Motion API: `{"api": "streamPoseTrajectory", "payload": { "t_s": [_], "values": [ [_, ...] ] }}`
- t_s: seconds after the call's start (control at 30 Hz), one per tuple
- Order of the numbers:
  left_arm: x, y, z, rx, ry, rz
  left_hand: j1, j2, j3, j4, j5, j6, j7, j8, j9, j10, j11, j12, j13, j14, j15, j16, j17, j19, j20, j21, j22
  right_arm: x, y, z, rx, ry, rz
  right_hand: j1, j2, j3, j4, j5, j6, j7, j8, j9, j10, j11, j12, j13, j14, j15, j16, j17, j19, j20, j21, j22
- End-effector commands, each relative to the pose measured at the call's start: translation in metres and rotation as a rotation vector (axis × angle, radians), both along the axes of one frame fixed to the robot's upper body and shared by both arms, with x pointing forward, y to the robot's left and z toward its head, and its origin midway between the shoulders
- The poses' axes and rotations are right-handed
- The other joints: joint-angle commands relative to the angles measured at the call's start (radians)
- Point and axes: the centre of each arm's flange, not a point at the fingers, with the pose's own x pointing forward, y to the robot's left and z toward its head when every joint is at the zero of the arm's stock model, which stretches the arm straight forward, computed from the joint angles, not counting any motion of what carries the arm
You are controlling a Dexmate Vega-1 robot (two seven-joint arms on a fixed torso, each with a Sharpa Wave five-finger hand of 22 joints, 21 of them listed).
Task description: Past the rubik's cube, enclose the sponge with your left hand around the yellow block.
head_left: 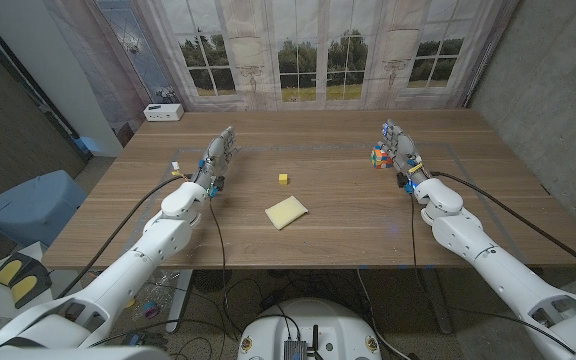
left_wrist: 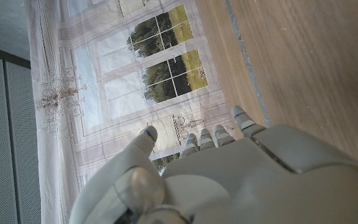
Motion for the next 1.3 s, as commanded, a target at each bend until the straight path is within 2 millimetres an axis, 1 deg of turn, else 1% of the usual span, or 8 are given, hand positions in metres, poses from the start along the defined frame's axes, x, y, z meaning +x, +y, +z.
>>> {"api": "streamPoseTrajectory", "payload": {
  "t_s": [0.03, 0.1, 0.23, 0.37, 0.47, 0.77, 1.17, 1.3],
  "values": [
    [-0.002, 0.0, 0.01, 0.09, -0.032, 0.045, 0.013, -0.008, 0.006, -0.005, 0.005, 0.003, -0.009, 0.007, 0.002, -0.004, -0.002, 0.007, 0.003, -0.004, -0.002, 0.006, 0.003, -0.004, 0.0, 0.005, 0.003, 0.001, 0.002, 0.002, -0.004, -0.015, 0.005, 0.008, 0.0, 0.004, -0.001, 0.004, 0.008, 0.001, 0.007, 0.003, 0.011, 0.002, 0.006, 0.005, -0.008, 0.001, 0.005, 0.003, 0.01, 0.003, 0.006, 0.004],
    [-0.004, 0.0, 0.013, 0.112, -0.048, 0.062, 0.015, -0.013, 0.005, -0.01, 0.005, 0.01, -0.01, 0.008, 0.002, 0.002, -0.003, 0.009, 0.003, -0.002, 0.0, 0.006, 0.003, -0.003, 0.0, 0.004, 0.003, 0.0, 0.002, 0.002, -0.005, -0.018, 0.006, 0.008, 0.0, 0.003, -0.001, 0.004, 0.009, 0.001, 0.006, 0.003, 0.011, 0.002, 0.006, 0.005, -0.007, 0.002, 0.005, 0.003, 0.01, 0.003, 0.006, 0.004],
    [-0.009, -0.002, 0.018, 0.159, -0.09, 0.103, 0.022, -0.02, 0.004, -0.023, 0.003, 0.034, -0.003, 0.013, 0.002, 0.022, 0.002, 0.015, 0.003, 0.015, 0.008, 0.009, 0.002, 0.005, 0.003, 0.002, 0.003, -0.005, 0.002, 0.005, -0.012, -0.033, 0.001, 0.008, 0.0, 0.003, -0.002, 0.003, 0.009, 0.0, 0.006, 0.003, 0.012, 0.002, 0.005, 0.006, -0.007, 0.002, 0.005, 0.003, 0.01, 0.003, 0.006, 0.004],
    [-0.014, -0.004, 0.024, 0.224, -0.123, 0.148, 0.031, -0.025, 0.003, -0.038, 0.001, 0.072, 0.002, 0.019, 0.003, 0.064, 0.005, 0.027, 0.004, 0.042, 0.018, 0.012, 0.003, 0.017, 0.013, 0.0, 0.004, -0.011, 0.003, 0.009, -0.024, -0.058, -0.005, 0.009, 0.001, 0.002, -0.004, 0.004, 0.012, 0.0, 0.007, 0.003, 0.015, 0.002, 0.005, 0.006, -0.004, 0.004, 0.005, 0.003, 0.011, 0.005, 0.006, 0.004],
    [-0.019, -0.005, 0.029, 0.275, -0.141, 0.175, 0.033, -0.025, 0.003, -0.042, 0.0, 0.085, 0.001, 0.02, 0.003, 0.075, 0.012, 0.029, 0.004, 0.051, 0.02, 0.014, 0.003, 0.023, 0.018, 0.0, 0.005, -0.016, 0.005, 0.011, -0.034, -0.075, -0.008, 0.009, 0.001, 0.001, -0.005, 0.004, 0.015, 0.0, 0.008, 0.003, 0.017, 0.002, 0.005, 0.006, -0.003, 0.005, 0.005, 0.003, 0.012, 0.006, 0.006, 0.004],
    [-0.03, -0.009, 0.041, 0.431, -0.176, 0.237, 0.039, -0.029, 0.002, -0.053, -0.003, 0.107, 0.001, 0.021, 0.003, 0.098, 0.006, 0.034, 0.004, 0.063, 0.021, 0.013, 0.003, 0.028, 0.023, -0.002, 0.005, -0.032, 0.01, 0.019, -0.066, -0.113, -0.025, 0.011, 0.002, 0.0, -0.008, 0.004, 0.026, -0.002, 0.011, 0.003, 0.028, 0.009, 0.006, 0.006, 0.009, 0.009, 0.008, 0.002, 0.02, 0.009, 0.009, 0.004],
    [-0.045, -0.009, 0.051, 0.634, -0.193, 0.265, 0.045, -0.036, 0.0, -0.066, -0.006, 0.125, -0.007, 0.021, 0.004, 0.108, -0.003, 0.033, 0.005, 0.072, 0.021, 0.011, 0.003, 0.03, 0.031, -0.006, 0.005, -0.046, 0.017, 0.014, -0.067, -0.121, -0.046, 0.011, 0.003, -0.001, -0.011, 0.004, 0.03, -0.003, 0.011, 0.003, 0.035, 0.008, 0.005, 0.006, 0.016, 0.011, 0.009, 0.002, 0.022, 0.015, 0.009, 0.004],
    [-0.05, -0.01, 0.056, 0.707, -0.206, 0.272, 0.047, -0.038, -0.001, -0.069, -0.006, 0.126, -0.008, 0.02, 0.004, 0.109, 0.0, 0.032, 0.005, 0.073, 0.018, 0.011, 0.003, 0.03, 0.032, -0.007, 0.005, -0.05, 0.02, 0.011, -0.064, -0.121, -0.056, 0.011, 0.003, -0.002, -0.011, 0.004, 0.032, -0.004, 0.011, 0.003, 0.036, 0.008, 0.005, 0.006, 0.016, 0.012, 0.009, 0.002, 0.023, 0.015, 0.009, 0.004]
  ]
}}
